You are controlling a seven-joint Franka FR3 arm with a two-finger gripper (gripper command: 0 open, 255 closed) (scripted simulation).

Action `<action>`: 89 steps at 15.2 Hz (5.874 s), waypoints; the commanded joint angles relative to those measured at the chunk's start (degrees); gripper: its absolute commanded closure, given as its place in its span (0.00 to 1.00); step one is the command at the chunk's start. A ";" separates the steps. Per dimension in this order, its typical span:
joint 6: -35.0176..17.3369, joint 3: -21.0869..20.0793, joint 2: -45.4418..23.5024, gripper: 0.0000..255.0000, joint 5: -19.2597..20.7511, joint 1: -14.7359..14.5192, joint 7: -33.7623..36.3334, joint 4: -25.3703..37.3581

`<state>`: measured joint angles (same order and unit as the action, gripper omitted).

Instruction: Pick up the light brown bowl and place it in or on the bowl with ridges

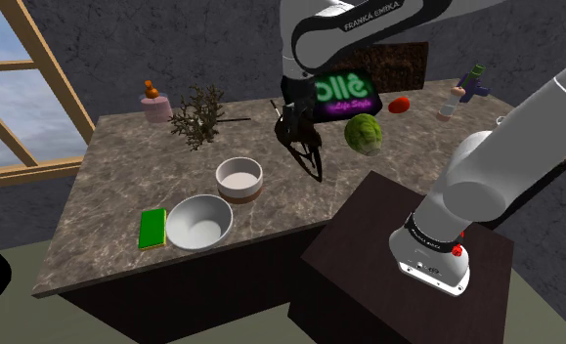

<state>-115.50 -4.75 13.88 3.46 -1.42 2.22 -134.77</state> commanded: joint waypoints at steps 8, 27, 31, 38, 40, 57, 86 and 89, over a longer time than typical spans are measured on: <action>-9.51 -0.66 -20.21 0.00 1.55 -0.20 2.80 10.16; -17.58 0.20 -49.21 0.00 3.84 -1.85 5.49 30.41; -17.58 0.20 -49.21 0.00 3.84 -1.85 5.49 30.41; -17.58 0.20 -49.20 1.00 3.84 -1.85 5.49 30.41; -17.58 0.20 -49.20 1.00 3.84 -1.85 5.49 30.40; -11.14 -0.38 -42.80 1.00 2.94 -1.48 4.71 30.47; 2.62 -4.85 -32.58 1.00 1.35 -8.18 14.08 33.56; 3.58 -6.15 -32.70 1.00 1.32 -10.59 17.66 34.50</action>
<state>-112.82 -10.46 -19.12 4.88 -11.26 18.72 -100.85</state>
